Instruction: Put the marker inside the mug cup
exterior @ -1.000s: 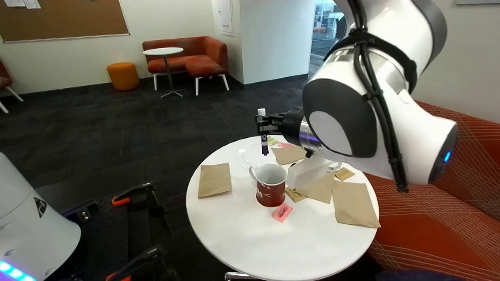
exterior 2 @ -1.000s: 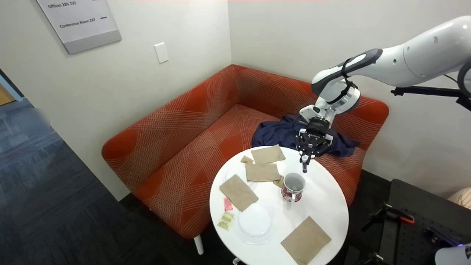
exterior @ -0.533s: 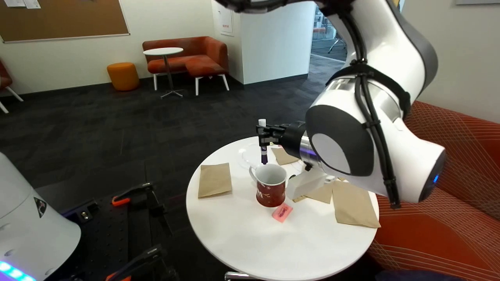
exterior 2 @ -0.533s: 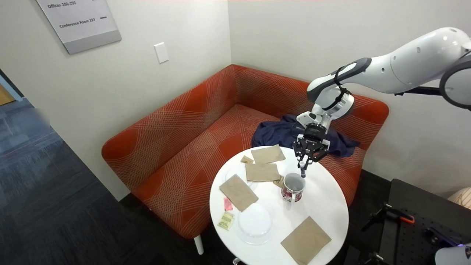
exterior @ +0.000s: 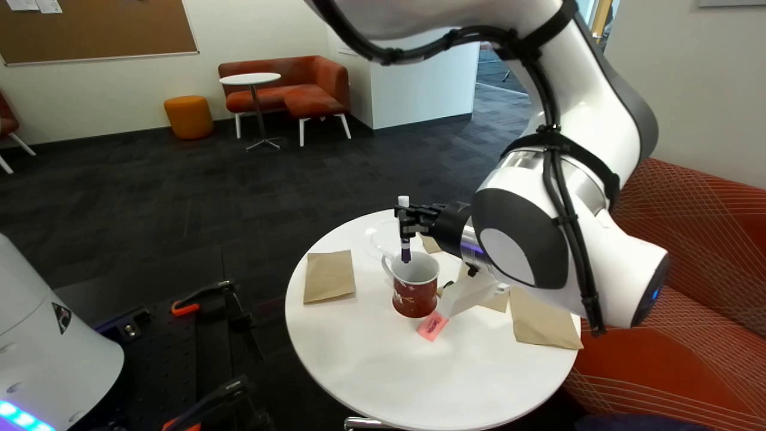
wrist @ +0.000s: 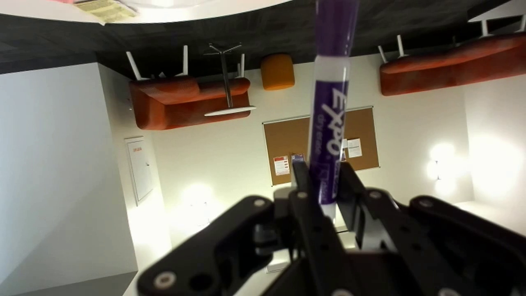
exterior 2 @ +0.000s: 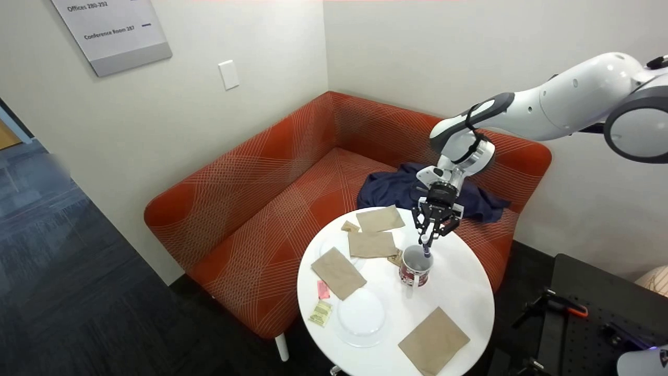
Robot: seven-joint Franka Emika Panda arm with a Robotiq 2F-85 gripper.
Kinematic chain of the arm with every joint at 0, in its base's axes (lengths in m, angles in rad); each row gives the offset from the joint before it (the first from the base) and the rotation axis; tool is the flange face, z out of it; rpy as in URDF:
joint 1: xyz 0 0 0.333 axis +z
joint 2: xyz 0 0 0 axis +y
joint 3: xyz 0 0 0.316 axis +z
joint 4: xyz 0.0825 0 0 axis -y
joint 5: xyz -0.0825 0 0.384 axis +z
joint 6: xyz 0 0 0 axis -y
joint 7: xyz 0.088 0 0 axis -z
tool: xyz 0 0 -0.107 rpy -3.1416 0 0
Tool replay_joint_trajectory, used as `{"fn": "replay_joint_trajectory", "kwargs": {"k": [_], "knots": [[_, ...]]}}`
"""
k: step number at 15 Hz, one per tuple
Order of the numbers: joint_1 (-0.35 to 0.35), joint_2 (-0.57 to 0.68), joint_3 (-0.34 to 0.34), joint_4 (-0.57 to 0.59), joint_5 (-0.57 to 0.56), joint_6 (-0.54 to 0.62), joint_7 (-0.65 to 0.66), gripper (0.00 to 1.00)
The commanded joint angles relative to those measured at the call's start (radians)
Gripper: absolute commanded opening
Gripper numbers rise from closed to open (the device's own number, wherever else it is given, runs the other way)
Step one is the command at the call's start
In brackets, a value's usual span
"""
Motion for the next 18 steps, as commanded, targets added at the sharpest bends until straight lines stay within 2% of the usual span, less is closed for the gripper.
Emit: {"fn": "replay_joint_trajectory", "kwargs": {"k": [1,17,18], "knots": [[-0.003,0.033,0.010,0.036,0.018,0.015,-0.006,0.05],[-0.003,0.137,0.014,0.087,0.049,0.089,0.018,0.05],[-0.003,0.139,0.014,0.086,0.051,0.094,0.022,0.45]]}}
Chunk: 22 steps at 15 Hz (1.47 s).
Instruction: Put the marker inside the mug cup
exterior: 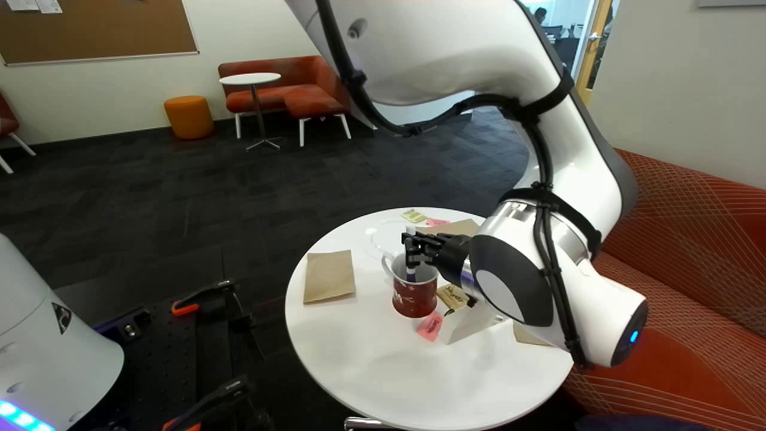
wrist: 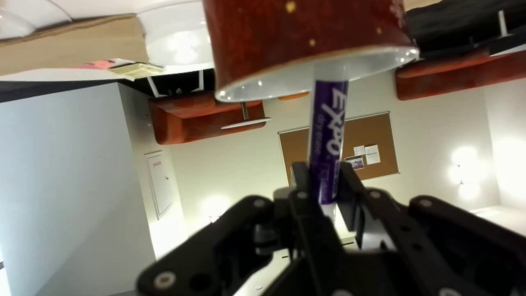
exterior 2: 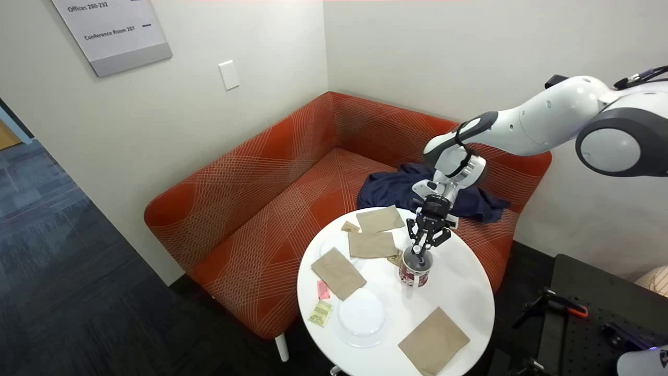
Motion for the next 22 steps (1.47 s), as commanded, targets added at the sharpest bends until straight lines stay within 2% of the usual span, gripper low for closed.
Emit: {"fn": "replay_joint_trajectory", "kwargs": {"k": [1,8,16,22], "knots": [[-0.004,0.014,0.010,0.017,0.021,0.025,0.022,0.46],[-0.016,0.010,0.004,0.007,0.017,0.022,0.011,0.99],[-0.015,-0.005,0.007,-0.003,0.022,0.036,0.009,1.00],[-0.005,-0.096,0.004,-0.054,0.011,0.031,-0.019,1.00]]}}
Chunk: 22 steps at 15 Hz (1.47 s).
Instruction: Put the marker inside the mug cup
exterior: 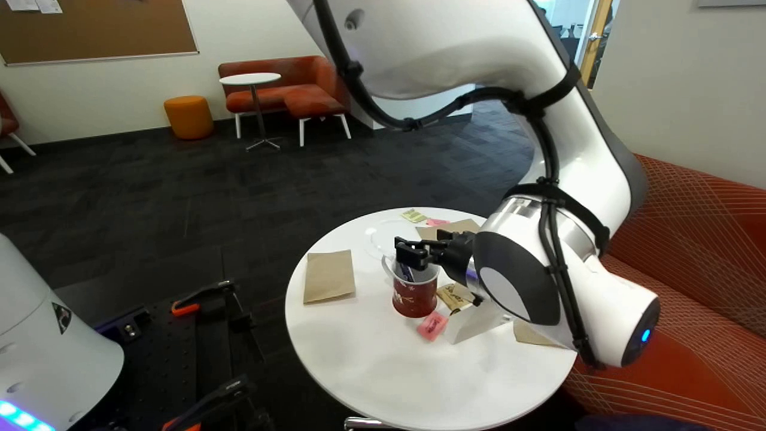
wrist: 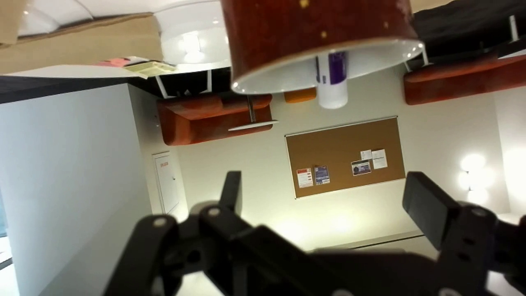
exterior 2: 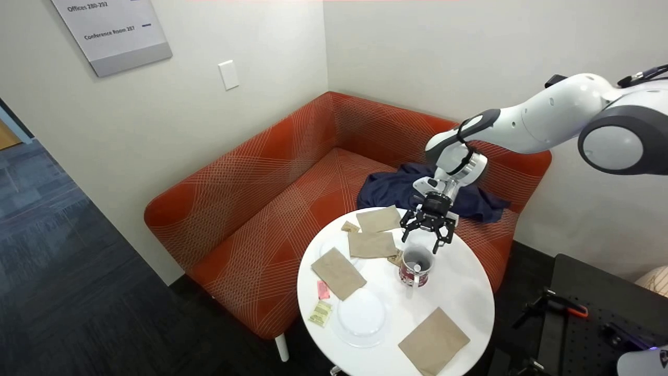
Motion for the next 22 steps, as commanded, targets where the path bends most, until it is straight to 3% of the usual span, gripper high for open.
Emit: {"fn": "replay_joint_trajectory", "kwargs": {"k": [1,22], "knots": [[0.005,-0.099,0.002,-0.060,0.001,0.012,-0.022,1.00],[0.017,-0.527,-0.038,-0.133,-0.139,-0.305,0.076,1.00]]}}
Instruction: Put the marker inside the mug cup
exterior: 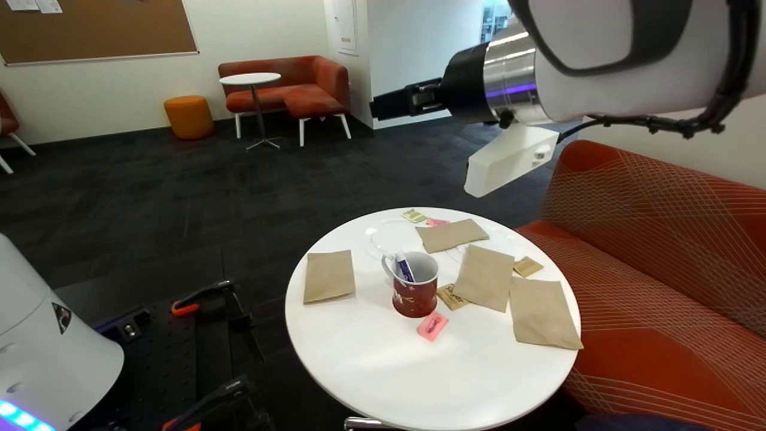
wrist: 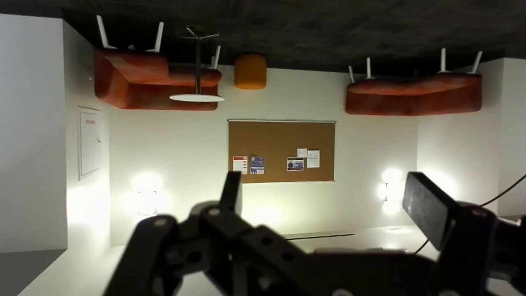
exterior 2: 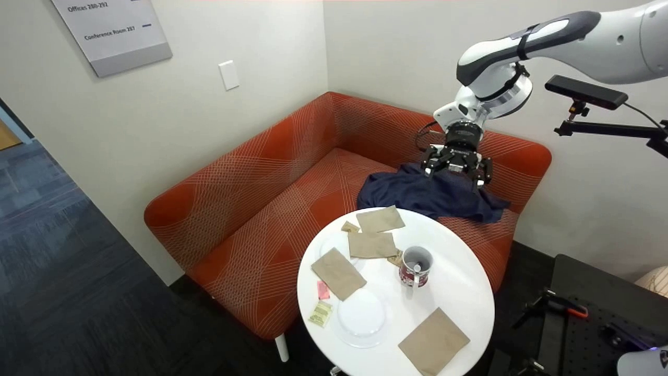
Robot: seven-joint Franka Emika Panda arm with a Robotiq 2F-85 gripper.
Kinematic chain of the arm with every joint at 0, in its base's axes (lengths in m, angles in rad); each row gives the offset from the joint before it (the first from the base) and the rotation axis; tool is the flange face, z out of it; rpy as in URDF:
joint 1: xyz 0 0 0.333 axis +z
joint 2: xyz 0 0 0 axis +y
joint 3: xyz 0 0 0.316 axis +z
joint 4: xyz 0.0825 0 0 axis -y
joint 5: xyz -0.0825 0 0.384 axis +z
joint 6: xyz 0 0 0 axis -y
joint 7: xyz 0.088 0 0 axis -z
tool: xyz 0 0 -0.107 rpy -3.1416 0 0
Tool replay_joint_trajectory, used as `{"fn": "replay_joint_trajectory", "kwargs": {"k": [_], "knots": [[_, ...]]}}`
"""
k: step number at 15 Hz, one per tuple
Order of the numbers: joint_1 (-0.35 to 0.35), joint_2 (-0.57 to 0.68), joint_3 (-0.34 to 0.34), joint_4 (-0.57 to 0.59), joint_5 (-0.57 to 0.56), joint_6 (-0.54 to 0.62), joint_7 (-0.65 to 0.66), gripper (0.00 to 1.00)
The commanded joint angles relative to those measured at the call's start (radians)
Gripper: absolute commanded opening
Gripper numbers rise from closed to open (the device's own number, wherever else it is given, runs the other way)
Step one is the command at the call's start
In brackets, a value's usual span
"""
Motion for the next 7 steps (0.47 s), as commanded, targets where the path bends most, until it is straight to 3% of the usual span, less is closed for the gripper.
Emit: {"fn": "replay_joint_trajectory", "kwargs": {"k": [1,7], "knots": [[0.018,-0.071,-0.015,-0.030,-0.034,-0.038,0.028,1.00],[0.020,-0.047,-0.013,-0.010,-0.024,-0.027,0.011,1.00]]}}
